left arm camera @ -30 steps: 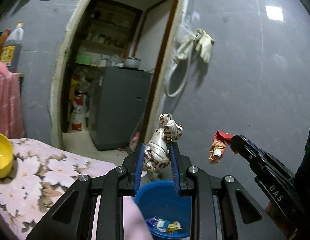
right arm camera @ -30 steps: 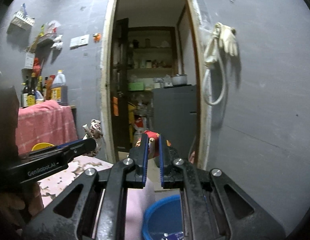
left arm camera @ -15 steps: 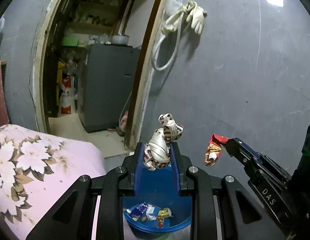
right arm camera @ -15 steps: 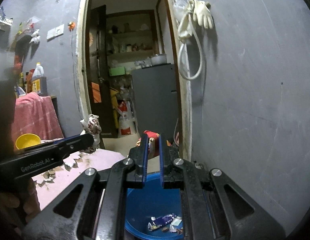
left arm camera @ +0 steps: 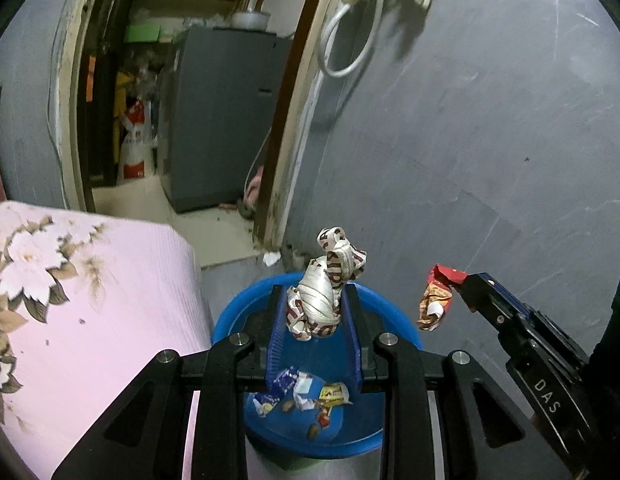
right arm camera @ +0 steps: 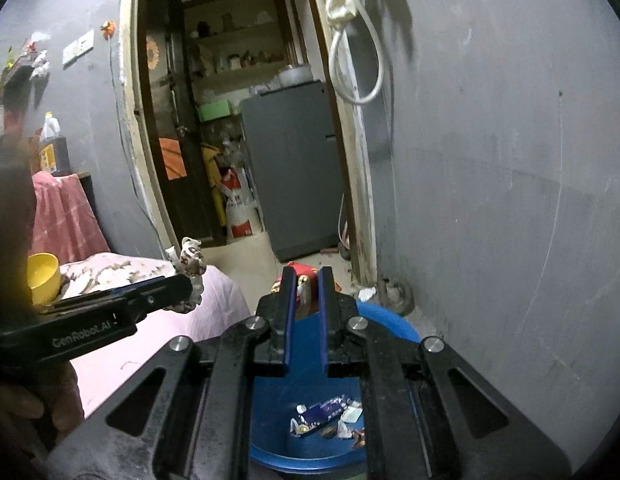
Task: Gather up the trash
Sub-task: 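Open both tools to drop the wrappers into the blue basin, then move both open tools back over the table beside the yellow bowl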
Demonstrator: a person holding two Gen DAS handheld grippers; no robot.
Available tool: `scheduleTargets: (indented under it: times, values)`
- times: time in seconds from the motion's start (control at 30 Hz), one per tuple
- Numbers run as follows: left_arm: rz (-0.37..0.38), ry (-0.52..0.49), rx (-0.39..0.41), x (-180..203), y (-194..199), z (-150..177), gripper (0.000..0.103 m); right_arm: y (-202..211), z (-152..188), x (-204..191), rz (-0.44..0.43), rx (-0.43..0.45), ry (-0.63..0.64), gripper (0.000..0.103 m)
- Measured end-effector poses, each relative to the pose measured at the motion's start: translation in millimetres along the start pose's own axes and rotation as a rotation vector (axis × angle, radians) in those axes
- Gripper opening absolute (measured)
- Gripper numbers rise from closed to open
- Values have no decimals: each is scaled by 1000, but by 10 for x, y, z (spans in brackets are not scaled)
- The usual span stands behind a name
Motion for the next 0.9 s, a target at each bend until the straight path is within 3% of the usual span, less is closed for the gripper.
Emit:
scheduleTargets:
  times: [0.2, 0.33, 0.5, 0.9]
  values:
    - [-21, 6, -116, -109, -277, 178, 32, -295, 195, 113, 3, -103, -46, 45]
    - [-31, 14, -147, -155, -389, 270, 34, -395, 300, 157, 4, -144, -72, 47]
    - [-33, 8, -133, -157, -364, 249, 34, -388, 324, 158, 4, -155, -74, 54]
    - [-29, -7, -45, -65, 150, 92, 34, -57, 66, -20, 4, -84, -50, 55]
Point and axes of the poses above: each gripper's, at about its wrist camera, not at the fingertips, and y roughly against the way its jaws point, x to its right, z to its underside, the point moved 6 cm from there along -y, roughly the way its jaws point, and after that the axes turned 1 degree about -x, right-handed, at the moved point
